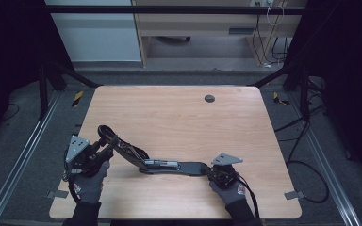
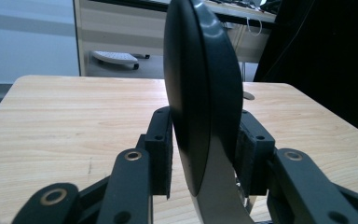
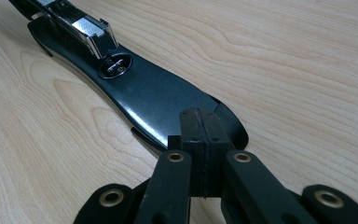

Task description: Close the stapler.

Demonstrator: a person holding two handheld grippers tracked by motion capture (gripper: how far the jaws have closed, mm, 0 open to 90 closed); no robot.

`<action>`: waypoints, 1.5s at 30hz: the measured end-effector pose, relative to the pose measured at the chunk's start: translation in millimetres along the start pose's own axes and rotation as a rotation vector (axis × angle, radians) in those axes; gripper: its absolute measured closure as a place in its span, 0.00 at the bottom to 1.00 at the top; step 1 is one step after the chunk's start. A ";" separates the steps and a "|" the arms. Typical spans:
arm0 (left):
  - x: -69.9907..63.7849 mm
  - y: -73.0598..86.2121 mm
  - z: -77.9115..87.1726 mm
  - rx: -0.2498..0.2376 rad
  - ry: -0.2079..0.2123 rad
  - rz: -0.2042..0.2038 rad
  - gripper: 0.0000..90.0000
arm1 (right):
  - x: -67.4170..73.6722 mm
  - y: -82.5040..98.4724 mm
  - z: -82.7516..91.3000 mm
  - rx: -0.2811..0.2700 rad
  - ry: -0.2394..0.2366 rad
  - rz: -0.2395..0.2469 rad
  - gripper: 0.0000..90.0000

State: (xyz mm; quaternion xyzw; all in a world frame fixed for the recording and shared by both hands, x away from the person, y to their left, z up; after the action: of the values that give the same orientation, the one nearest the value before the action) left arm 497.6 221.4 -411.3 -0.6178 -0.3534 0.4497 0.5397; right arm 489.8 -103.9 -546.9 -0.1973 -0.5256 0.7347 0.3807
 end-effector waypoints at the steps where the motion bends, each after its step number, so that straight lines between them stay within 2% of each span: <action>1: -1.5 -0.4 -0.5 -0.001 0.002 -0.003 0.69 | 0.1 0.0 0.0 0.000 0.000 -0.002 1.00; 9: -12.2 -2.9 -3.6 -0.013 0.011 -0.010 0.70 | -0.1 0.1 0.2 0.000 0.000 -0.001 1.00; 17: -22.2 -5.2 -6.7 -0.009 0.010 -0.046 0.70 | -0.3 0.2 0.3 -0.001 -0.003 -0.008 1.00; 25: -36.6 -7.4 -11.4 -0.005 0.000 -0.125 0.70 | -0.1 0.2 0.2 -0.001 0.000 -0.010 1.00; 33: -48.4 -7.1 -14.6 -0.006 -0.006 -0.165 0.70 | -0.3 0.1 0.1 -0.002 -0.001 -0.007 1.00; 39: -58.9 -6.5 -17.7 -0.005 -0.014 -0.215 0.70 | 0.0 0.1 0.0 -0.003 0.000 -0.005 1.00; 45: -69.4 -5.4 -21.1 -0.006 -0.013 -0.249 0.70 | 0.0 0.4 0.3 -0.003 0.000 -0.009 1.00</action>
State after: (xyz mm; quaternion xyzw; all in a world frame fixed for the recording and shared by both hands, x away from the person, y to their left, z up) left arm 493.7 151.0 -393.7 -0.5678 -0.4322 0.3821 0.5872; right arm 489.5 -104.2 -547.2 -0.1956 -0.5275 0.7322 0.3838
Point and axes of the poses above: each handheld gripper's, and its own axes: z roughly backward along the jaws, y roughly out of its underside, x roughly to its left, the point moved 8 cm from there along -z, roughly forward along the jaws, and after that the axes turned 15 degrees about -x, right-handed, at the moved point
